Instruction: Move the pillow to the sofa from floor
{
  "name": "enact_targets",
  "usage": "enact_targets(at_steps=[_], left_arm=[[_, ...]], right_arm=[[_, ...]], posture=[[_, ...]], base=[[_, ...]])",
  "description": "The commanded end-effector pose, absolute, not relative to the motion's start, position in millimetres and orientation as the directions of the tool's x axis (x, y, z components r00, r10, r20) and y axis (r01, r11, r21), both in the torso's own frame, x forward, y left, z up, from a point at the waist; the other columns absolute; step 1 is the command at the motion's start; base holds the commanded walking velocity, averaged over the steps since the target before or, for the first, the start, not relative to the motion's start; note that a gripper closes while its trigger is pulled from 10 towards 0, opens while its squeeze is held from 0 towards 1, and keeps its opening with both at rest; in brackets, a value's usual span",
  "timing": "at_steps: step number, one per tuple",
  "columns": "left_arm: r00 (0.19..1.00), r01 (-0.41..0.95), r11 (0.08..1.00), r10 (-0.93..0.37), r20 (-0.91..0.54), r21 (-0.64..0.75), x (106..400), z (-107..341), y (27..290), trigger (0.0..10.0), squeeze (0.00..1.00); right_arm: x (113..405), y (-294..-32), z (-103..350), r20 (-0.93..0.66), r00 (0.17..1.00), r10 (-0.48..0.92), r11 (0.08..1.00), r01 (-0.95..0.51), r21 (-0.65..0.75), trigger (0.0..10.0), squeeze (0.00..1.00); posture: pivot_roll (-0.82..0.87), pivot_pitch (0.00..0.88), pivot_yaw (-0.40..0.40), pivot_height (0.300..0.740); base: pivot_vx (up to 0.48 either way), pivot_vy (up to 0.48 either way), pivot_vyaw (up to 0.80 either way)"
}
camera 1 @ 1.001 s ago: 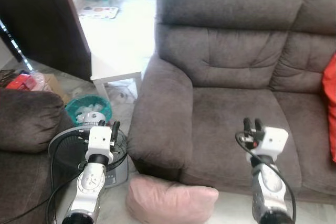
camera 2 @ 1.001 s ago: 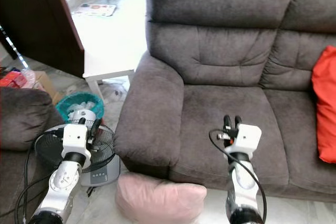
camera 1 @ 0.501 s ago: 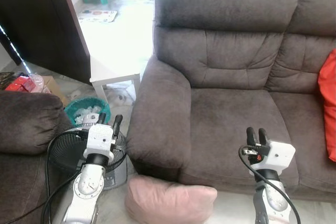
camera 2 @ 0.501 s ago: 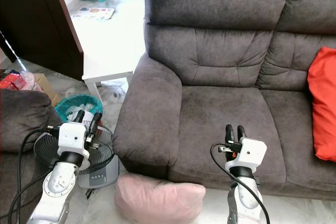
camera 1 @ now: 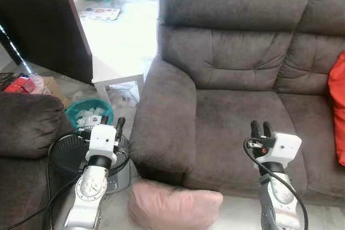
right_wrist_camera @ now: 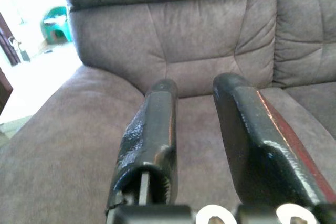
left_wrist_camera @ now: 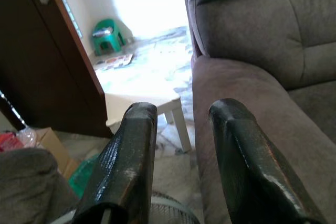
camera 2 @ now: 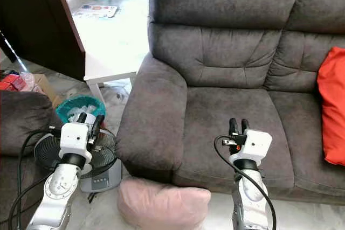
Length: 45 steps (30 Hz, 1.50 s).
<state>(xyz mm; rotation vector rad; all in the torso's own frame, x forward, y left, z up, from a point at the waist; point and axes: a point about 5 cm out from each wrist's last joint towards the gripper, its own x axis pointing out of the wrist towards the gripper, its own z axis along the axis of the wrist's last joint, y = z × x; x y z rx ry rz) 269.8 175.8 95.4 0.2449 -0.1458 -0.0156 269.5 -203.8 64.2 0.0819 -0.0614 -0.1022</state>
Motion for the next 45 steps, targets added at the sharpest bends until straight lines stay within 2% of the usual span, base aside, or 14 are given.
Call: enact_targets(at_steps=[1, 5, 12, 21, 45], left_arm=[[0.988, -0.008, 0.973, -0.027, 0.149, 0.230, 270.6, 99.9, 178.9, 10.0, 0.00], [0.991, -0.007, 0.974, -0.024, 0.135, 0.225, 272.2, 96.6, 180.2, 10.0, 0.00], [0.992, -0.002, 0.976, -0.025, 0.122, 0.218, 271.8, 94.1, 179.0, 10.0, 0.00], [0.992, 0.001, 0.976, -0.027, 0.119, 0.216, 271.7, 93.5, 178.0, 10.0, 0.00], [0.994, -0.005, 0.979, -0.017, 0.109, 0.204, 271.2, 92.2, 176.5, 10.0, 0.00]], right_arm=[[271.4, -200.4, 67.2, 0.045, 0.997, -0.064, 0.997, 0.062, 0.046, 10.0, 0.00], [272.7, -200.1, 67.1, 0.034, 0.998, -0.060, 0.997, 0.059, 0.040, 10.0, 0.00], [273.9, -202.4, 68.9, 0.028, 0.998, -0.056, 0.998, 0.056, 0.032, 10.0, 0.00], [274.5, -196.7, 67.0, 0.012, 0.999, -0.032, 0.999, 0.032, 0.029, 10.0, 0.00], [276.0, -195.5, 69.8, 0.017, 1.000, -0.011, 1.000, 0.011, 0.023, 10.0, 0.00]], posture=[[0.10, 0.068, -0.023, 0.740], [0.10, 0.073, -0.022, 0.735], [0.10, 0.076, -0.024, 0.680], [0.10, 0.079, -0.027, 0.636], [0.10, 0.083, -0.030, 0.636]], base=[[0.000, 0.000, 0.00], [0.000, 0.000, 0.00], [0.000, 0.000, 0.00], [0.000, 0.000, 0.00], [0.000, 0.000, 0.00]])
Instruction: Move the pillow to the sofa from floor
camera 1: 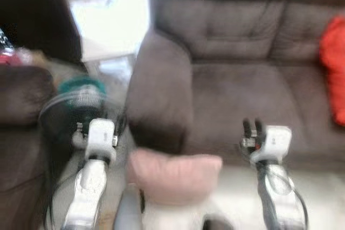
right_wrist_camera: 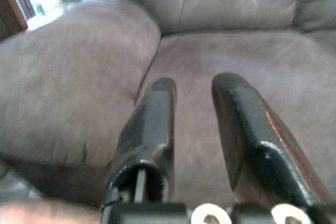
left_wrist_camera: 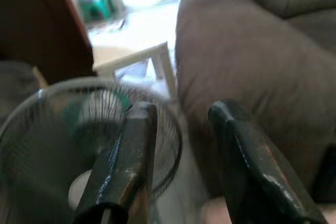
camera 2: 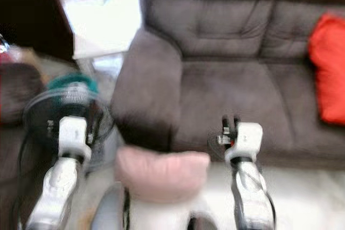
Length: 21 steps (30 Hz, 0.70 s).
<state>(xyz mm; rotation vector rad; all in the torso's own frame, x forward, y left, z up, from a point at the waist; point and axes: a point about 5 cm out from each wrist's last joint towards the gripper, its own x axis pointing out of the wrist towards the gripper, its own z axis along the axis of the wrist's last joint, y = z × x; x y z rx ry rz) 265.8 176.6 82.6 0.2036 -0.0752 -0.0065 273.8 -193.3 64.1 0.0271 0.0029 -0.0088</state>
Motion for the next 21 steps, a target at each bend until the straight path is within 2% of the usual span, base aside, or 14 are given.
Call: enact_targets(at_steps=[1, 11, 14, 21], left_arm=[[0.994, -0.005, 0.979, -0.017, 0.109, 0.204, 271.3, 92.2, 176.5, 10.0, 0.00], [0.994, -0.003, 0.980, -0.019, 0.105, 0.200, 271.6, 92.1, 175.6, 10.0, 0.00], [0.994, -0.003, 0.980, -0.018, 0.104, 0.199, 271.7, 92.0, 175.6, 10.0, 0.00], [0.994, 0.001, 0.981, -0.021, 0.103, 0.196, 272.2, 91.6, 174.0, 10.0, 0.00]], right_arm=[[276.1, -195.6, 69.7, 0.016, 1.000, -0.012, 1.000, 0.011, 0.023, 10.0, 0.00], [277.2, -194.5, 68.1, -0.002, 1.000, -0.004, 1.000, 0.004, 0.018, 10.0, 0.00], [278.0, -193.9, 71.2, 0.017, 1.000, 0.001, 1.000, -0.001, 0.031, 10.0, 0.00], [278.2, -193.3, 72.9, 0.032, 0.999, 0.006, 0.999, -0.007, 0.034, 10.0, 0.00]], posture=[[0.10, 0.083, -0.030, 0.636], [0.10, 0.084, -0.031, 0.636], [0.10, 0.084, -0.030, 0.619], [0.10, 0.081, -0.031, 0.570]], base=[[0.000, 0.000, 0.00], [0.000, 0.000, 0.00], [0.000, 0.000, 0.44], [0.000, 0.000, 0.00]])
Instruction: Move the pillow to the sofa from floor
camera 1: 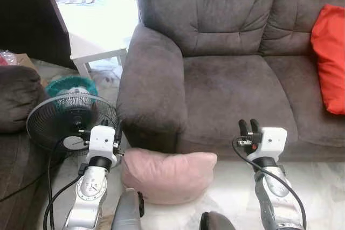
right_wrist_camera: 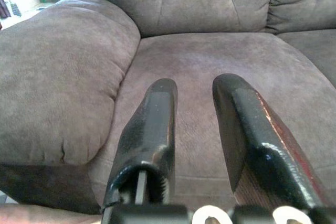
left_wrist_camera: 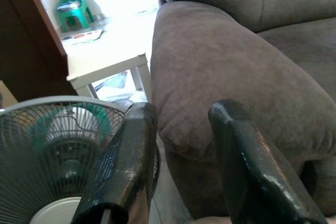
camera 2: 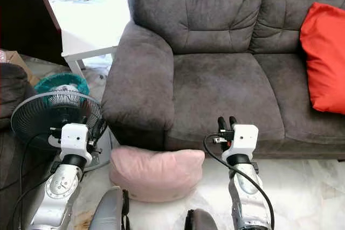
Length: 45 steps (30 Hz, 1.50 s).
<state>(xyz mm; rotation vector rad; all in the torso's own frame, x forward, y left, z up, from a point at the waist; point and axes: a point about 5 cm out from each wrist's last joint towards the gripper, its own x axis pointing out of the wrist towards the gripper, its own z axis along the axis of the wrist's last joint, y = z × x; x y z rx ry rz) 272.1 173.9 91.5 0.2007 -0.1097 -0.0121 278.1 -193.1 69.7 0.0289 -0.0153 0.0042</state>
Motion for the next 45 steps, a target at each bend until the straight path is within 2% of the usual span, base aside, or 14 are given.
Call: enact_targets(at_steps=[1, 34, 45], left_arm=[[0.994, 0.002, 0.981, -0.023, 0.102, 0.196, 272.3, 91.6, 173.7, 10.0, 0.00], [0.996, 0.043, 0.981, -0.057, 0.070, 0.187, 273.4, 88.1, 168.0, 10.0, 0.00], [0.996, 0.047, 0.982, -0.059, 0.060, 0.184, 273.4, 87.1, 168.3, 10.0, 0.00]], right_arm=[[278.1, -193.5, 72.9, 0.033, 0.999, 0.004, 0.999, -0.005, 0.035, 10.0, 0.00], [278.4, -192.0, 69.7, 0.009, 1.000, 0.013, 1.000, -0.013, 0.010, 10.0, 0.00], [277.3, -190.7, 68.4, 0.009, 1.000, 0.024, 1.000, -0.024, 0.010, 10.0, 0.00]], posture=[[0.10, 0.082, -0.031, 0.566], [0.10, 0.087, -0.028, 0.566], [0.10, 0.091, -0.028, 0.566]], base=[[0.000, 0.000, 0.00], [0.000, 0.000, 0.00], [0.000, 0.000, 0.77]])
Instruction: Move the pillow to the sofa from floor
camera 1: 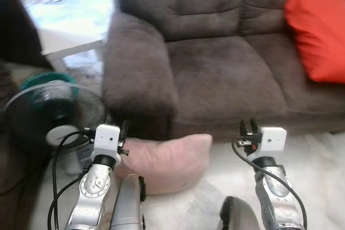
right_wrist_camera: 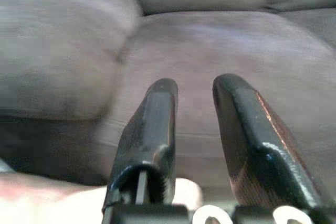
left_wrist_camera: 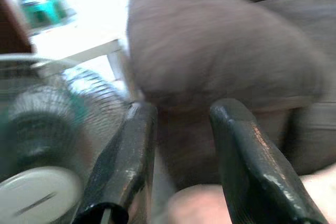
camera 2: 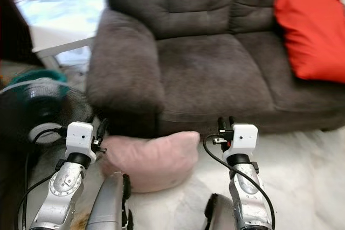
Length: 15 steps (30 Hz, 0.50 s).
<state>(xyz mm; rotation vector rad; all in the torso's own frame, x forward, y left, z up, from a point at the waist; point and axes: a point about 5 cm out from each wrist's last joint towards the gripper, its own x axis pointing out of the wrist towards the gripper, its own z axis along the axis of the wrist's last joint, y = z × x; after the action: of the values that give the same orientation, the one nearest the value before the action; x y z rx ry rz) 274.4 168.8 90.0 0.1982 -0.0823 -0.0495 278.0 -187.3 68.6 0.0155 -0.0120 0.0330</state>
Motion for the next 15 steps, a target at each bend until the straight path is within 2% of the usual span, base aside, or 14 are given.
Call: enact_targets(at_steps=[1, 15], left_arm=[[0.996, 0.049, 0.982, -0.060, 0.058, 0.182, 273.4, 86.7, 168.0, 10.0, 0.00], [0.995, 0.082, 0.982, -0.090, 0.039, 0.170, 272.5, 84.0, 164.1, 10.0, 0.00]], right_arm=[[277.3, -190.6, 68.2, 0.006, 1.000, 0.026, 1.000, -0.026, 0.011, 10.0, 0.00], [277.9, -191.8, 67.5, 0.005, 1.000, 0.012, 0.999, -0.012, 0.031, 10.0, 0.00]], posture=[[0.10, 0.090, -0.027, 0.566], [0.10, 0.093, -0.027, 0.566]], base=[[0.000, 0.000, 0.48], [0.000, 0.000, 0.03]])
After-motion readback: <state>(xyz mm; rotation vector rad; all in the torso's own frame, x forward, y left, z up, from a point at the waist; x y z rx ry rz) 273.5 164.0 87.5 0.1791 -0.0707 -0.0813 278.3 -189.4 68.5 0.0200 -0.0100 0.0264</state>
